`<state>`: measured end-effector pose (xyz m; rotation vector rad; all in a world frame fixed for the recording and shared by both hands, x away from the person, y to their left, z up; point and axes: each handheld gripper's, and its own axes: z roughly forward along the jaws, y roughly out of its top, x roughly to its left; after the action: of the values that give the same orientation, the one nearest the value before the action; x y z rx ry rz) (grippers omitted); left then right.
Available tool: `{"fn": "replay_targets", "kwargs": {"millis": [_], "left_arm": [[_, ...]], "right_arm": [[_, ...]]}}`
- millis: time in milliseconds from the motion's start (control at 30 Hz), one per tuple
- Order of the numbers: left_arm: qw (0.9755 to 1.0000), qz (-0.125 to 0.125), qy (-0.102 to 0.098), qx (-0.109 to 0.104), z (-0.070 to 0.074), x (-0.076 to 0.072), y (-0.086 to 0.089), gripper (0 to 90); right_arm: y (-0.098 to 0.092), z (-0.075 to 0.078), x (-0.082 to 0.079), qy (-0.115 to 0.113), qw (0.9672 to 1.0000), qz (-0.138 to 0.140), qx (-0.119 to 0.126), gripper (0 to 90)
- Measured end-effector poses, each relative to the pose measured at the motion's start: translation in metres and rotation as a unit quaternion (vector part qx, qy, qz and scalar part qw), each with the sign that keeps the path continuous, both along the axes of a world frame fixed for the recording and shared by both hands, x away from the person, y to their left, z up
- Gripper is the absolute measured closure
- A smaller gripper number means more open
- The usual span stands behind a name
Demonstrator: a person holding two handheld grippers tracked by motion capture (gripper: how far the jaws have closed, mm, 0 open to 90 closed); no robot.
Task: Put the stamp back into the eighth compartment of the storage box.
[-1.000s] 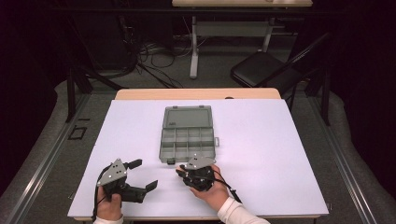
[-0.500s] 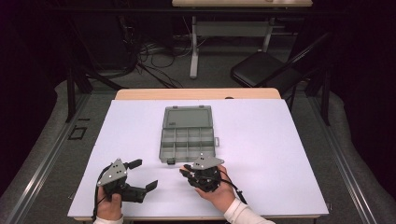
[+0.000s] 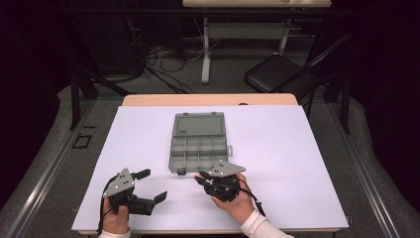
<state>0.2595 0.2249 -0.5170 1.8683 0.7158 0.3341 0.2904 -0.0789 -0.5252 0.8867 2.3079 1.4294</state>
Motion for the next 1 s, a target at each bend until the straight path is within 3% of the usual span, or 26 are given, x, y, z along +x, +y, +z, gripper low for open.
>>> {"fn": "replay_targets", "kwargs": {"millis": [367, 1000], "left_arm": [[1.0, 0.0, -0.001, -0.004, 0.0, 0.0, 0.0, 3.6], [1.0, 0.002, 0.0, -0.004, 0.0, 0.0, 0.001, 3.7]], "right_arm": [[-0.016, 0.006, 0.005, -0.001, 0.9997, -0.023, 0.009, 76.0], [-0.049, 0.016, 0.021, -0.009, 0.9963, -0.082, 0.022, 76.0]]}}
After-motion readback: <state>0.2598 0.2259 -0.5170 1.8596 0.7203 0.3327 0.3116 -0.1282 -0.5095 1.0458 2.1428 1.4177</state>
